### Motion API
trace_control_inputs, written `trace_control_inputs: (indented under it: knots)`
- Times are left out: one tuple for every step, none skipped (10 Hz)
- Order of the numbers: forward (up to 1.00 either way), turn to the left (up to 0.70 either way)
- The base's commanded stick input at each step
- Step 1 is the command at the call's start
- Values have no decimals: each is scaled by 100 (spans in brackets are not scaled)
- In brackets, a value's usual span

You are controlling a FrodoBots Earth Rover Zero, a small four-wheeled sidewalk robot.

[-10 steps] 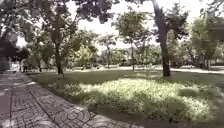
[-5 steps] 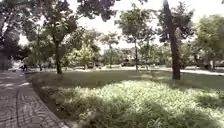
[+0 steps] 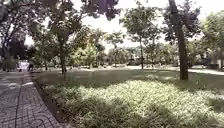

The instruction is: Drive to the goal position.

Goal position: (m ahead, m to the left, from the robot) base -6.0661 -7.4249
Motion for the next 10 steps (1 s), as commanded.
trace_control_inputs:
  knots:
    - [-100,27]
    - [-100,27]
    - [-100,27]
    - [-100,27]
    - [-100,27]
    - [-100,27]
    - [-100,27]
    - [-100,27]
    - [-100,0]
    - [0,0]
